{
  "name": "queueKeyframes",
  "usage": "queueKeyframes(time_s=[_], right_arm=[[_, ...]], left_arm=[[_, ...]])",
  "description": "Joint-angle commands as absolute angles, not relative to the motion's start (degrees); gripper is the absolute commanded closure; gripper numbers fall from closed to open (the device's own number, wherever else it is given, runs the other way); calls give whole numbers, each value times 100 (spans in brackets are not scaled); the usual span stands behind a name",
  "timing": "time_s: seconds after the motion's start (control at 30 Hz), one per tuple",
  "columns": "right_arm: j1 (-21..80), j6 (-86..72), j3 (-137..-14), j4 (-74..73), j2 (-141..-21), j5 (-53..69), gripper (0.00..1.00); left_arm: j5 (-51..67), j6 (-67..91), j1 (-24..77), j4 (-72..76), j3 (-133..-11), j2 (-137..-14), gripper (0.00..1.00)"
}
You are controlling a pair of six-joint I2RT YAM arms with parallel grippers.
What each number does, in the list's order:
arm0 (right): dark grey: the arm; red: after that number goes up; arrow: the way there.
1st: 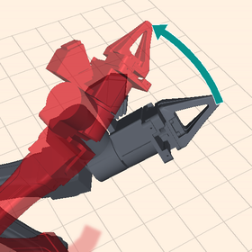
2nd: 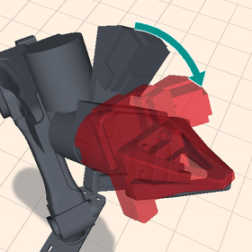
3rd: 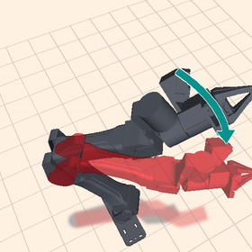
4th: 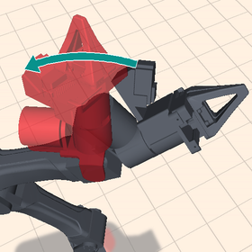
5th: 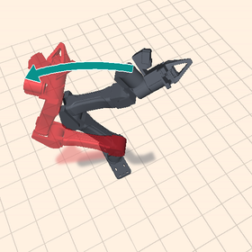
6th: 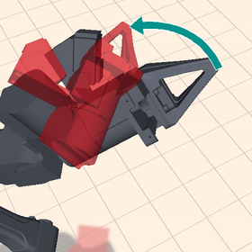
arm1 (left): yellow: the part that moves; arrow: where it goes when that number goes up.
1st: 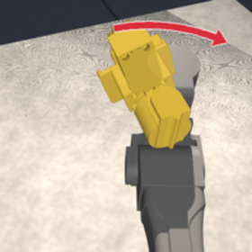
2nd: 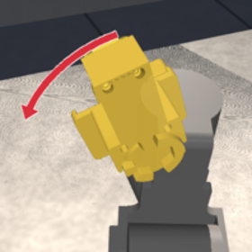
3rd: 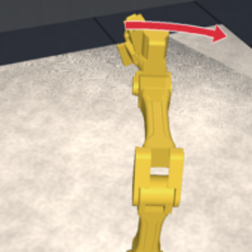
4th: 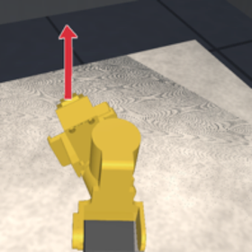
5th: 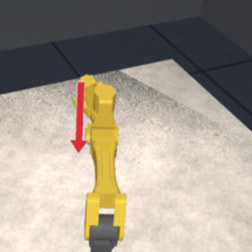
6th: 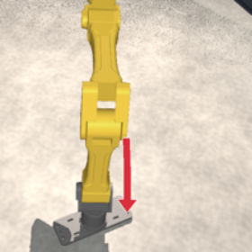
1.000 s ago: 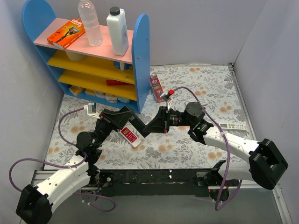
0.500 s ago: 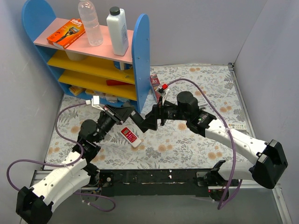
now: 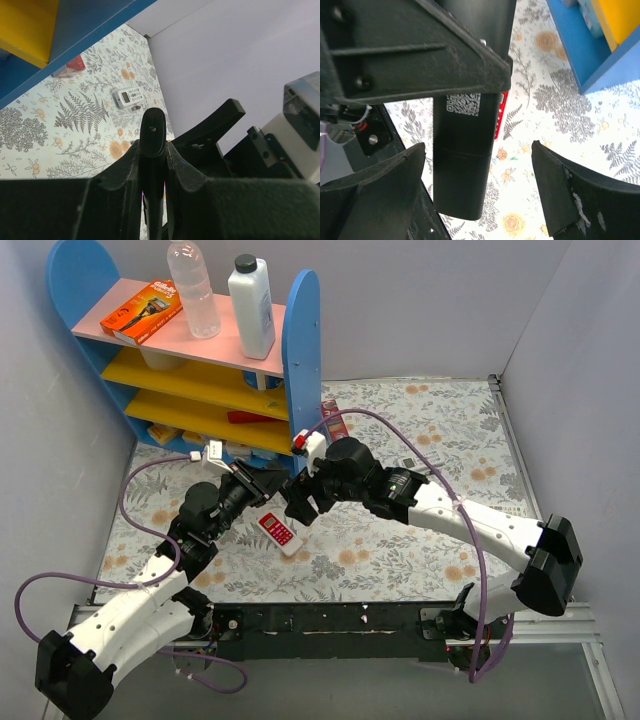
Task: Load the batteries into the remote control
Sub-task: Remove the battery cover from the remote control.
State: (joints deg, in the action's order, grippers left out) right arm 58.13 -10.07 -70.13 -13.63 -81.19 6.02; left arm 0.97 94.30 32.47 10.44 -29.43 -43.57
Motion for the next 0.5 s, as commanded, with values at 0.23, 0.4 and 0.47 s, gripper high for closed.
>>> queueKeyframes(time_s=[0.23,0.4,0.47], right_arm=[[6126,-615,-7541,-1881,-8385,-158,23],[6187,-484,-7646,-2030,-8507,-263,38],[6222,-475,-7673,-2065,-8525,-281,49]], left_arm=[[-395,9369,3234,695,-3261,-4386,100],[-404,9299,3243,668,-3348,-4473,100],[-483,9281,3243,642,-3366,-4482,100]])
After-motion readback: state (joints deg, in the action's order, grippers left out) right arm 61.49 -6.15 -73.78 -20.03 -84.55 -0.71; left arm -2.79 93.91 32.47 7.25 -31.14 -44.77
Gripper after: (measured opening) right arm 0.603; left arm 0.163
